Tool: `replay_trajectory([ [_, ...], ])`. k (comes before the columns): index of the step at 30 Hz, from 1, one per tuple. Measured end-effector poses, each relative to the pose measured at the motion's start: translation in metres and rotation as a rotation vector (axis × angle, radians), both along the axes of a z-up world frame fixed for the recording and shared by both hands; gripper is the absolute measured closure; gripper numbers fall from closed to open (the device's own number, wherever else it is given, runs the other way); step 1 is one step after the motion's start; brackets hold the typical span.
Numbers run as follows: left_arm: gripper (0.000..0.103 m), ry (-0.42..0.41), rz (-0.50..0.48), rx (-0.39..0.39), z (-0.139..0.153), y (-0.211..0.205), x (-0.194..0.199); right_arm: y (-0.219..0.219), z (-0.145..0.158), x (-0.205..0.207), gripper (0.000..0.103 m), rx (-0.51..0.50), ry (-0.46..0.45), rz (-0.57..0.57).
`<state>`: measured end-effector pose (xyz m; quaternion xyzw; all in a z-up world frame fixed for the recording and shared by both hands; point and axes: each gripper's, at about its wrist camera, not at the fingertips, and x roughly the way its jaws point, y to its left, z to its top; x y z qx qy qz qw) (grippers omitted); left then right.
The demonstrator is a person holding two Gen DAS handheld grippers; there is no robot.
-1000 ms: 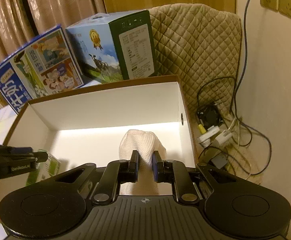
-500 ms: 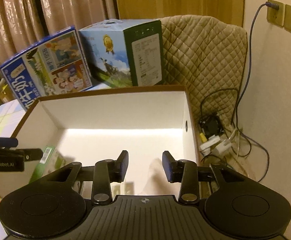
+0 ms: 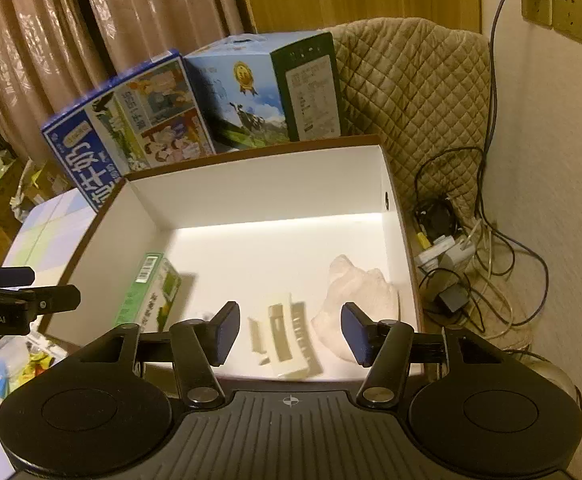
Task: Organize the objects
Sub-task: 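Lower the green box and towel into the brown box and open both tools, then withdraw both tools from the box toward the remaining table items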
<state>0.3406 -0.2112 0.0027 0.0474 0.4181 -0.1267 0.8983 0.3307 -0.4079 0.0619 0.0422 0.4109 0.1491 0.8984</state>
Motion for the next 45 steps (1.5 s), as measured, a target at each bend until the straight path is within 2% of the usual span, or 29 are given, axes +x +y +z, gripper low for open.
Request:
replay_trajectory([
  [4,0.006,-0.013,0.000,-0.008,0.007,0.004,-0.014,0.004,0.007,-0.011,0.048,0.003,-0.008,0.003],
  [10,0.005,-0.011,0.001,-0.018,0.010,0.009,-0.038,0.017,0.013,-0.030,0.048,0.014,-0.009,0.042],
  [21,0.001,-0.009,0.046,-0.027,0.016,0.037,-0.075,0.046,0.009,-0.061,0.048,0.068,0.039,0.103],
  [45,0.001,0.066,0.241,0.001,-0.006,0.153,-0.154,0.152,-0.005,-0.117,0.048,0.035,0.071,0.270],
])
